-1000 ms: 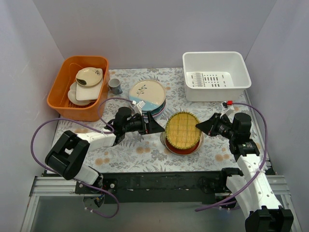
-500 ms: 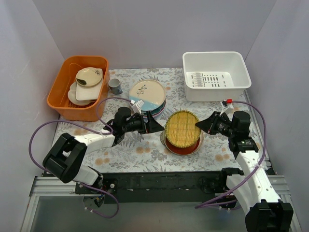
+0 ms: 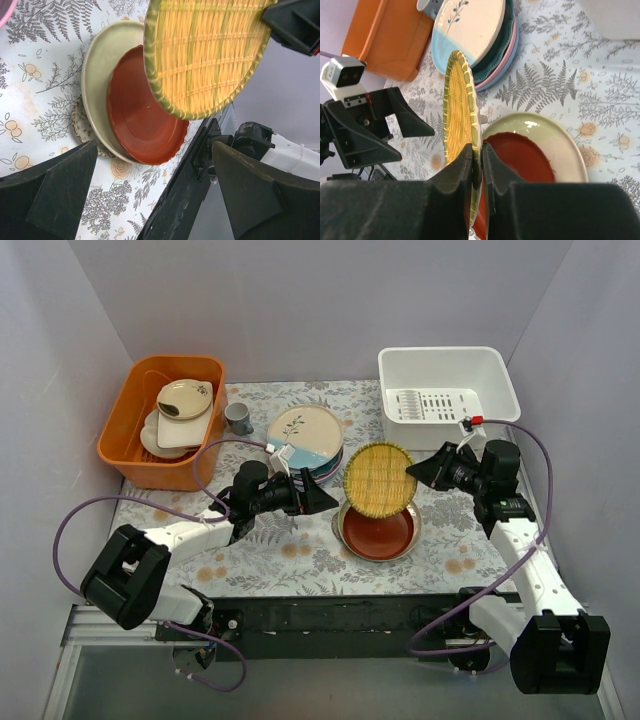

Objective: Place the plates into the plastic bin on the countertop
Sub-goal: Pick up the plate at the center of the board, then place the plate in the plastic bin.

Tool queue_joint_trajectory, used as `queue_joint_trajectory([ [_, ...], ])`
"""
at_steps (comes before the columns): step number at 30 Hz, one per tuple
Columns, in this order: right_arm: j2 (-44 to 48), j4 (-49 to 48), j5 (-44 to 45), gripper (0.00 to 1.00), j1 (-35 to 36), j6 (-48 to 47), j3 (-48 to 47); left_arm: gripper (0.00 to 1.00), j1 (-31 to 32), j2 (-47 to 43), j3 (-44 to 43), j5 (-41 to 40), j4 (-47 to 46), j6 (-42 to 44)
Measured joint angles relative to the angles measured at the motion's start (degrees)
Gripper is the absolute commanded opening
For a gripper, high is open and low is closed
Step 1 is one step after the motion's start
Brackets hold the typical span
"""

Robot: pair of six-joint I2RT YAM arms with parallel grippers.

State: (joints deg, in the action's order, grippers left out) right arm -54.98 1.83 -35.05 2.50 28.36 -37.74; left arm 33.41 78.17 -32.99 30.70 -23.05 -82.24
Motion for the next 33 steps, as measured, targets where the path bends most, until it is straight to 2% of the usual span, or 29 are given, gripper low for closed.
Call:
queue_joint_trajectory([
  [17, -9.99, -2.08, -0.28, 0.01, -1.68, 0.66, -10.12, 0.98, 0.00, -0.39, 1.92, 0.02, -1.14, -0.07],
  [33, -18.82, -2.12, -2.84, 0.01, -7.32, 1.16, -22.97, 0.98, 0.00, -0.37, 4.04, 0.04, -2.40, -0.28],
])
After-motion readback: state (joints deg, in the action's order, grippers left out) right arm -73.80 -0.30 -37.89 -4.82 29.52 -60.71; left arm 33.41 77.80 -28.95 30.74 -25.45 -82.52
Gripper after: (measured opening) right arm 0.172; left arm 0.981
